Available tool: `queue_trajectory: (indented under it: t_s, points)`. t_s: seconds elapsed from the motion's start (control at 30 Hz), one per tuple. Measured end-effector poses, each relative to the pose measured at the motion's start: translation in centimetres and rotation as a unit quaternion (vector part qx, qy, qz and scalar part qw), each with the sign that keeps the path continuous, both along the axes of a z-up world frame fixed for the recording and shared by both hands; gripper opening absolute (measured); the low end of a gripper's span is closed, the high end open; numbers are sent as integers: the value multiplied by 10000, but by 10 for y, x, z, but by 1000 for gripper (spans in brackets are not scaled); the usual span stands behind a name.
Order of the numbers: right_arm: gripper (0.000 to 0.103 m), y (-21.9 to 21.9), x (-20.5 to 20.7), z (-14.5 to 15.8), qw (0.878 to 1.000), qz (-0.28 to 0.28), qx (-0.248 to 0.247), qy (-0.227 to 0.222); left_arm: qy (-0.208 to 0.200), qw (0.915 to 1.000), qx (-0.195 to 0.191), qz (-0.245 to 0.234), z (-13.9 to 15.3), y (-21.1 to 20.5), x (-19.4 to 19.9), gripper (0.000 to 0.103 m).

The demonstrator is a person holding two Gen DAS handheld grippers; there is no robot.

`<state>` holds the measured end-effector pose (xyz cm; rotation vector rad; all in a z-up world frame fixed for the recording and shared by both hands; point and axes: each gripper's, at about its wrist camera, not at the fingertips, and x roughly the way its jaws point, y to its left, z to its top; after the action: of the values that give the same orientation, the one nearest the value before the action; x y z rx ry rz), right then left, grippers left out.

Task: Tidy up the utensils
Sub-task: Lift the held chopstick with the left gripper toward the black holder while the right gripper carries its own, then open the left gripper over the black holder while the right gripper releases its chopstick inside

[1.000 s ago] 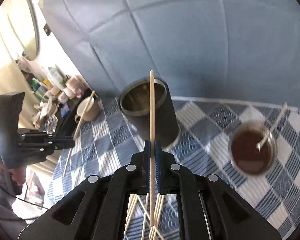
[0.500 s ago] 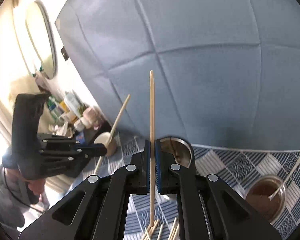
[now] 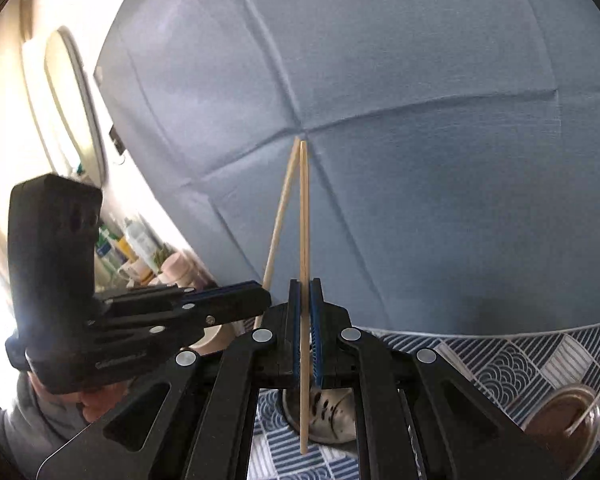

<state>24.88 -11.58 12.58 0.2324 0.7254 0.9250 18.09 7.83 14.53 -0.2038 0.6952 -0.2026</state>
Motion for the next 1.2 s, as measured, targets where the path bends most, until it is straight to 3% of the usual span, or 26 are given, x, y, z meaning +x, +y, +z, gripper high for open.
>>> queue_trajectory:
  t_s: [0.33,0.6,0.67,0.7,0.73,0.77,0.8,0.97,1.07,1.13,1.2]
  points:
    - [5,6,14,-21,9997,-238,57,-36,-393,9942,-991,119,-38,19,15,5]
    - [9,5,18,-44,9991,-264,-122,300,-430,9954,-858,74,-50,13,13,6]
    - [9,3,19,-46,9988,-191,14,456,-497,9961,-720,79,-48,15,8,19]
    - [17,1,20,-46,9983,-247,35,522,-504,9966,-639,86,-46,14,7,40]
    - [26,-1,19,-46,9981,-313,20,539,-519,9970,-564,107,-45,13,6,51]
    - [43,-2,18,-45,9978,-393,5,527,-559,9970,-530,107,-43,13,4,52]
    - [47,-4,17,-43,9978,-452,0,478,-596,9970,-479,106,-41,13,2,54]
    - [58,-12,10,-30,9973,-669,-152,281,-586,9976,-307,208,-33,13,-5,64]
    - [64,-17,4,-21,9966,-784,-150,197,-582,9976,-276,265,-28,17,-18,72]
    - [68,-20,1,-17,9965,-806,-131,166,-605,9974,-211,327,-23,18,-26,84]
    - [74,-23,-4,-12,9961,-860,-118,140,-636,9971,-174,375,-19,17,-32,86]
